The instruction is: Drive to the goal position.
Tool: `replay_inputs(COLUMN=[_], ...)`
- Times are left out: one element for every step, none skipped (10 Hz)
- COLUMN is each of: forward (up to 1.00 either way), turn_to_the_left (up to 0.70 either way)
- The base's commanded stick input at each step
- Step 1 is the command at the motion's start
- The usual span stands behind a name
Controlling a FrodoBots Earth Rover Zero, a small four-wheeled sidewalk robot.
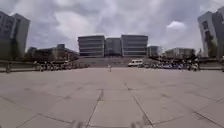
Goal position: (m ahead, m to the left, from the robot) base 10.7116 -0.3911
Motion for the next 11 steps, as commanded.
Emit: replay_inputs(forward=[0.85,0.85,0.85,0.85,0.85,0.85,0.85,0.85,0.85,0.85,0.85], turn_to_the_left=[-0.02,-0.02,-0.02,-0.02,-0.02,-0.02,-0.02,-0.02,-0.02,-0.02,-0.02])
